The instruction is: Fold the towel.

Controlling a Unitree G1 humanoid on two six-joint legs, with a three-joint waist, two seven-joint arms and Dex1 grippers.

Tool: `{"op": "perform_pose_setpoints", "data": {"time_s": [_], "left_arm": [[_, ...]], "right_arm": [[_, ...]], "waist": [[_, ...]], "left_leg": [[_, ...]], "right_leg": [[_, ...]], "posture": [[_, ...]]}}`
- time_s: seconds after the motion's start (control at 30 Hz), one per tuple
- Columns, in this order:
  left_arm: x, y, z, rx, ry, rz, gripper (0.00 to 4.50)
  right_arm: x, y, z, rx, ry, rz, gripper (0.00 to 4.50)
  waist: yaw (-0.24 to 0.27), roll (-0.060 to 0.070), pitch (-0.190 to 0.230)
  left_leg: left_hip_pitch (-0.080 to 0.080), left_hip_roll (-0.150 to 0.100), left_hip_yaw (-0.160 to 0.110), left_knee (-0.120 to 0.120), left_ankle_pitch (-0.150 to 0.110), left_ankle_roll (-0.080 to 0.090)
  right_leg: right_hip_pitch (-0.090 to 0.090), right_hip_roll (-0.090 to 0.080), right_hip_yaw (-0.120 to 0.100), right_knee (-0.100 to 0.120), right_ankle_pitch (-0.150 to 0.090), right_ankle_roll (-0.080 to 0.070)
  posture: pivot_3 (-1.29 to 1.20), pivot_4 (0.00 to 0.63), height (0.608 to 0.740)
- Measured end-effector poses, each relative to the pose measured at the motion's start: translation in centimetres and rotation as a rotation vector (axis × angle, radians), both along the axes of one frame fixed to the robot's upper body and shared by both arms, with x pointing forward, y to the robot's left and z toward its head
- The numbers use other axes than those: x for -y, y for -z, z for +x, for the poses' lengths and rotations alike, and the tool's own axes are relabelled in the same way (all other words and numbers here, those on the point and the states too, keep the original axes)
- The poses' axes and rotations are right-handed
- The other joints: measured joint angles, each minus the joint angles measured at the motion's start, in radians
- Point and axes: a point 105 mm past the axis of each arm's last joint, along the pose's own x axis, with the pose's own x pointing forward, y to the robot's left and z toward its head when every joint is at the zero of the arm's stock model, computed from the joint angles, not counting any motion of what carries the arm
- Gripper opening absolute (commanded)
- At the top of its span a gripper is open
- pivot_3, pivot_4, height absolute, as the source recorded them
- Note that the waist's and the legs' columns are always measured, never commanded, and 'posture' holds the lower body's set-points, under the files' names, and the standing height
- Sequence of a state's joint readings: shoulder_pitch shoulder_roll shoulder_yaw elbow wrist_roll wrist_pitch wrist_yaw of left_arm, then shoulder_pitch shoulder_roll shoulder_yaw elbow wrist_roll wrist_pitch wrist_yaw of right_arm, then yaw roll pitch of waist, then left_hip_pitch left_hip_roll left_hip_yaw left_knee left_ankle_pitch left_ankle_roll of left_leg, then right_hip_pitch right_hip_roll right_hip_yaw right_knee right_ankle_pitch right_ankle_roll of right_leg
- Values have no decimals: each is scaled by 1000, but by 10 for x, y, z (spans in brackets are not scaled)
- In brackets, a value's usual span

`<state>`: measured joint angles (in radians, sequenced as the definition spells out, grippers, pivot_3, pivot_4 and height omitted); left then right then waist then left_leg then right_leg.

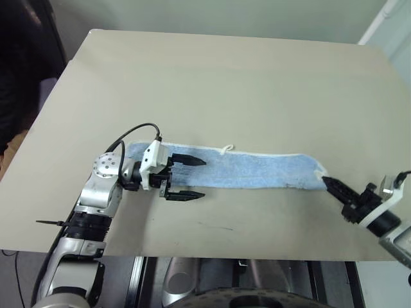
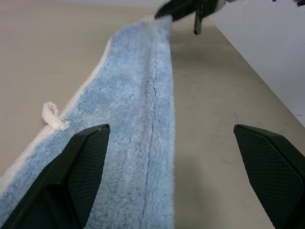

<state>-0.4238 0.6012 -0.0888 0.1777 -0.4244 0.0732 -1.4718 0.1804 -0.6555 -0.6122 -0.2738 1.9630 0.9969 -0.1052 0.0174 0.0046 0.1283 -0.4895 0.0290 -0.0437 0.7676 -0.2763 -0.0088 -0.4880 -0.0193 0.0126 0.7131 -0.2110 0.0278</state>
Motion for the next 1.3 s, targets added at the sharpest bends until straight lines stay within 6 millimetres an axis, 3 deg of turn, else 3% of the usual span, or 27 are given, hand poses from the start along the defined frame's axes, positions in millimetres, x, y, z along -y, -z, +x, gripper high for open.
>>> {"op": "perform_pose_setpoints", "data": {"time_s": [0.07,0.27,0.47,0.67,0.83,1.1,1.3], "left_arm": [[0,-6,4,20,-6,-4,4500],[-7,-12,13,15,-62,-29,4500],[-10,-27,22,42,-109,-64,4500],[-11,-33,29,63,-140,-70,4500],[-11,-33,31,67,-161,-68,4500],[-11,-37,35,84,-176,-71,4500],[-10,-38,35,88,-183,-71,4500]], "right_arm": [[-3,-13,1,43,-47,-46,26],[-15,-25,-7,55,-227,-155,26],[-26,-21,-10,30,-309,-169,26],[-67,-41,-3,158,-460,-195,26],[-91,-45,1,184,-563,-204,26],[-137,-34,-2,149,-769,-220,26],[-171,-14,15,97,-827,-190,26]], "waist": [[0,0,0],[4,1,0],[4,1,0],[1,1,0],[2,1,0],[1,1,0],[-4,0,0]], "left_leg": [[0,0,0,0,2,4],[-2,0,0,0,4,6],[-1,0,2,0,5,-1],[0,0,3,0,6,1],[0,-1,4,0,7,3],[1,-1,5,0,5,11],[0,0,5,1,7,15]], "right_leg": [[0,0,0,0,0,0],[0,0,1,0,0,-4],[0,0,2,0,-2,-4],[0,1,4,0,-1,-3],[0,1,6,0,1,-2],[-1,1,8,0,4,-2],[-4,2,10,1,9,-5]], "posture": [[0,150,697],[0,150,697],[0,150,697],[0,150,697],[0,150,697],[0,150,697],[0,150,697]]}}
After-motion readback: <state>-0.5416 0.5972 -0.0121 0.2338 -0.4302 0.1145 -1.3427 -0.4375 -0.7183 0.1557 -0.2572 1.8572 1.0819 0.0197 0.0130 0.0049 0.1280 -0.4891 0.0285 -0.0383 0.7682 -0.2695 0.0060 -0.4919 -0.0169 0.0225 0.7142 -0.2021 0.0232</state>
